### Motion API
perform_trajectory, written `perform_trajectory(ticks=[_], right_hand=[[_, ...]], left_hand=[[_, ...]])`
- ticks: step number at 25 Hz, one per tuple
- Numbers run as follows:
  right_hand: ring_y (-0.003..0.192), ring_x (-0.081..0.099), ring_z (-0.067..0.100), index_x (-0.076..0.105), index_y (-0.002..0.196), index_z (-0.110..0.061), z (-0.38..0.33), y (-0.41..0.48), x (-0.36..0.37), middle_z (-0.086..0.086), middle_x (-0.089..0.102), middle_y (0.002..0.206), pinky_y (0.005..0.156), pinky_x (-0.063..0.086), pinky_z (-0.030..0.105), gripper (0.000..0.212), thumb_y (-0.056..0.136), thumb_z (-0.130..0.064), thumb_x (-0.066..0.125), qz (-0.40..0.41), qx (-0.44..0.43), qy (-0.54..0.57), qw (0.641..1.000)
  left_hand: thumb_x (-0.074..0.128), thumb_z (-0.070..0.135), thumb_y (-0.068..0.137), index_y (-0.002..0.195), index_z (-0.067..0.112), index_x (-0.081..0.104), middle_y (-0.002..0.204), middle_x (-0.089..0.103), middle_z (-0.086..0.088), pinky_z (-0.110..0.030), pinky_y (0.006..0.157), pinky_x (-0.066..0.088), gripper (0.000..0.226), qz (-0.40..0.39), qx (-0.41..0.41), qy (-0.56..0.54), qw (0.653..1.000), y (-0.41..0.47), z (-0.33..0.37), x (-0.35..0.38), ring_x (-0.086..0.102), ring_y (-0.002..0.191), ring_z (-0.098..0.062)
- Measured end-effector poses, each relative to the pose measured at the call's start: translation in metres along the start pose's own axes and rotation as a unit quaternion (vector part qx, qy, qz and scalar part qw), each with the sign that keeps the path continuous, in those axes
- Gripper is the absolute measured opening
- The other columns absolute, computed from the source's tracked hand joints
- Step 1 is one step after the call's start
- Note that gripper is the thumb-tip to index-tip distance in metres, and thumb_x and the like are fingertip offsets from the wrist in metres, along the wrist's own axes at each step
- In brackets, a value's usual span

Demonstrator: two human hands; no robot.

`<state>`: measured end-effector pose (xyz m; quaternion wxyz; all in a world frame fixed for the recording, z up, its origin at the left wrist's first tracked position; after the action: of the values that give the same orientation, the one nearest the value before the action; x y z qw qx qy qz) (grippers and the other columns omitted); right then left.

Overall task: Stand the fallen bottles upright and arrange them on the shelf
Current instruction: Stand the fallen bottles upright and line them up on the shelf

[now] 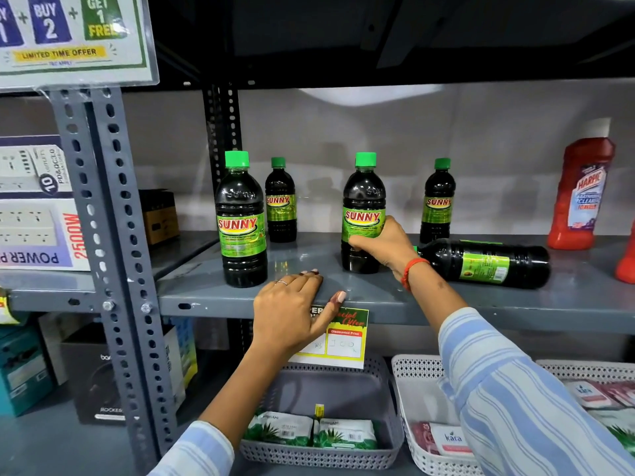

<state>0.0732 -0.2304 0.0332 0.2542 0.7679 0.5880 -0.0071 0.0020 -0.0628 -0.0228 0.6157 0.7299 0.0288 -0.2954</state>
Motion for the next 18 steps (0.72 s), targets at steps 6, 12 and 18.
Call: perform_trajectory(ticks=[6, 12, 18], right_hand=[[0.094, 0.059, 0.018, 0.056, 0.078, -0.026, -0.016, -0.030, -0.015, 0.006, 0.063, 0.099, 0.090, 0.046, 0.030, 0.030, 0.075, 0.000, 0.070, -0.073, -0.050, 0.042, 0.995], [0.100, 0.062, 0.020, 0.056, 0.100, -0.019, -0.010, -0.037, -0.023, 0.001, 0.067, 0.098, 0.097, 0.048, 0.033, 0.036, 0.073, 0.000, 0.070, -0.110, -0.042, 0.036, 0.992], [0.092, 0.061, 0.012, 0.046, 0.125, -0.008, -0.008, -0.041, -0.027, 0.002, 0.064, 0.102, 0.081, 0.049, 0.020, 0.057, 0.074, -0.005, 0.070, -0.115, -0.053, 0.031, 0.991]], left_hand=[[0.022, 0.060, 0.093, 0.089, 0.012, 0.073, 0.089, 0.075, -0.002, -0.029, 0.058, 0.051, 0.070, -0.001, 0.004, -0.012, 1.000, 0.001, -0.001, 0.002, 0.070, 0.076, -0.022], [0.036, 0.053, 0.087, 0.068, 0.011, 0.065, 0.070, 0.071, -0.004, -0.024, 0.046, 0.036, 0.055, -0.058, -0.014, 0.028, 0.998, 0.005, 0.010, 0.000, 0.066, 0.060, -0.025], [0.027, 0.056, 0.091, 0.096, 0.001, 0.066, 0.098, 0.071, -0.017, -0.040, 0.084, 0.047, 0.067, -0.077, -0.121, 0.061, 0.988, 0.004, 0.031, 0.014, 0.065, 0.092, -0.033]])
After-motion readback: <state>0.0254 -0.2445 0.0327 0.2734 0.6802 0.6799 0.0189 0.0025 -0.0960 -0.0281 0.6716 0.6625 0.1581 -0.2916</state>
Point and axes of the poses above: each hand's wrist, its own y-axis towards the middle knuckle, its own x-axis out of the palm, z = x × y, the point moved 5 cm from there along y, towards the middle knuckle
